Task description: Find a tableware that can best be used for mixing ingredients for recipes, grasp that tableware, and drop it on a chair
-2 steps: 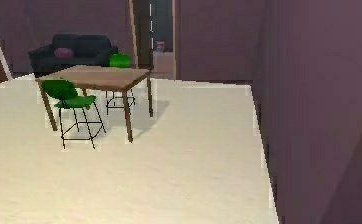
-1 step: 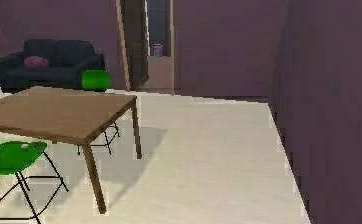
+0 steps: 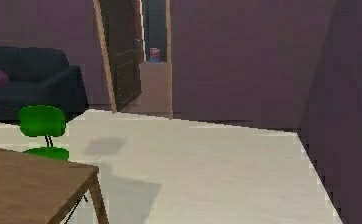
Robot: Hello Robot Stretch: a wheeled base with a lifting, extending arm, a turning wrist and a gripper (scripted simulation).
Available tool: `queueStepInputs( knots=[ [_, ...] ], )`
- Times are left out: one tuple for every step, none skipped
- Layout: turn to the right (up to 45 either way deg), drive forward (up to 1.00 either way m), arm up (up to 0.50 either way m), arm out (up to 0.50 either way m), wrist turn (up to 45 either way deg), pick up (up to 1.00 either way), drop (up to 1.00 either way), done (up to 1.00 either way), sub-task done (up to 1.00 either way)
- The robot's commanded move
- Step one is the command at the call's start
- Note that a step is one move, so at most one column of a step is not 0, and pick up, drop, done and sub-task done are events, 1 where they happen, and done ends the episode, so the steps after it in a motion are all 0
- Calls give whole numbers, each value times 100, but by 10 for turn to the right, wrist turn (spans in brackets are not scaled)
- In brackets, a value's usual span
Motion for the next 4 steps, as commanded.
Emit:
queueStepInputs(
  knots=[
    [0,90,0,0,0,0,0,0,0],
    [-180,0,0,0,0,0,0,0,0],
    [0,100,0,0,0,0,0,0,0],
    [-30,0,0,0,0,0,0,0,0]
  ],
)
